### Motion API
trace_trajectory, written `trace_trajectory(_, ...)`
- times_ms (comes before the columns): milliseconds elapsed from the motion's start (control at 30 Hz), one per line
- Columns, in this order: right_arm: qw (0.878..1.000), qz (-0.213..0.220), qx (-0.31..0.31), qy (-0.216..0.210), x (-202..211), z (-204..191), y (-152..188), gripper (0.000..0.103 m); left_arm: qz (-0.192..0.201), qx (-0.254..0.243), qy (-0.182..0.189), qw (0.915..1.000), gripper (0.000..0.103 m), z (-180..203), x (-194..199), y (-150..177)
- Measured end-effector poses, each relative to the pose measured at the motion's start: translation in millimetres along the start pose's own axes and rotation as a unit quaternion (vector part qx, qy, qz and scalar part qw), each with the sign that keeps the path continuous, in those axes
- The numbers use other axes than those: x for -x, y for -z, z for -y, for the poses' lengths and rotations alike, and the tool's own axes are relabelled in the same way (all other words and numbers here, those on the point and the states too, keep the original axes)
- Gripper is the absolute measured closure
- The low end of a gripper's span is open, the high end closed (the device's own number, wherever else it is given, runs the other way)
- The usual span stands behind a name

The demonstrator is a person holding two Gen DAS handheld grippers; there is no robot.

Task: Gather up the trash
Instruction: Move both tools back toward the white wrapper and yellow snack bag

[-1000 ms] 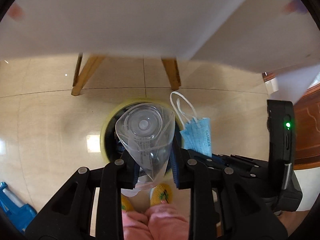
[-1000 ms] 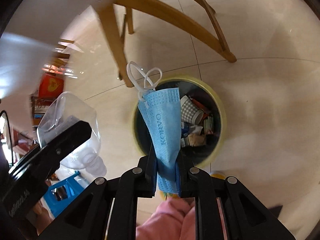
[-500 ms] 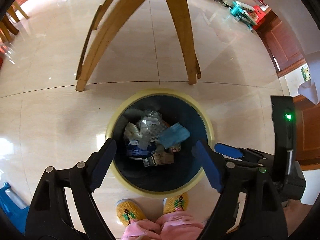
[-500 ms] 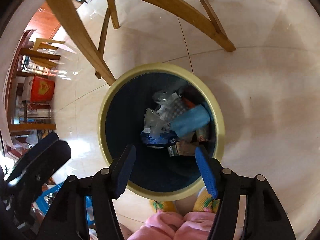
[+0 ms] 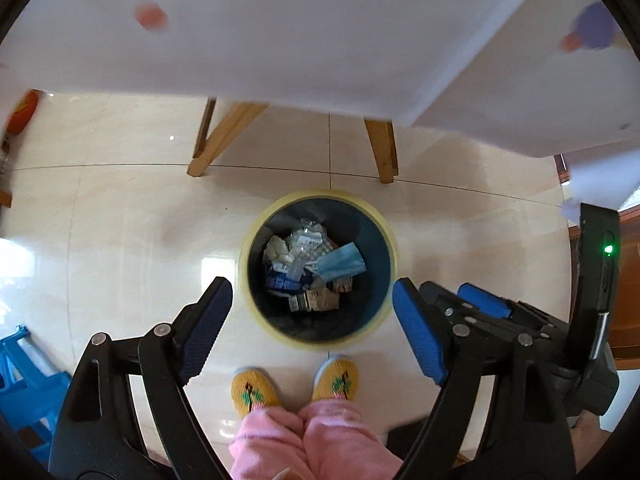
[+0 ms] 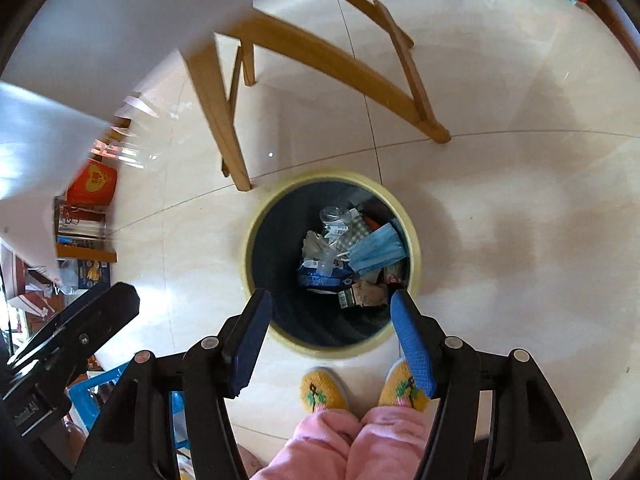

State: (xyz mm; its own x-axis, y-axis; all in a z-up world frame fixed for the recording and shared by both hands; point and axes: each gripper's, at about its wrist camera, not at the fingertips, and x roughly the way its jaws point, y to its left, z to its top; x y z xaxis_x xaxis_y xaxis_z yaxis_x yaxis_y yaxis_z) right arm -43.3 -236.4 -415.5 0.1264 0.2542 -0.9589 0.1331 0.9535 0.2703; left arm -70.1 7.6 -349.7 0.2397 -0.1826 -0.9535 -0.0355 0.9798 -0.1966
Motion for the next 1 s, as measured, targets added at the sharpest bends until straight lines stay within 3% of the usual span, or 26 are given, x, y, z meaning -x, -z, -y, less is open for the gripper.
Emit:
trace_trajectory(600, 0.996, 0.049, 0.070, -0.014, 228, -72, 6, 0.040, 0.052, 0.014, -0.009, 0.9985, 0.023, 25, 226, -13)
trace_trajectory(1000, 0.982, 0.119, 0.137, -0.042, 342, -112, -6, 0.040, 0.151, 0.008, -0.032, 0.9879, 0.023, 39, 360, -38)
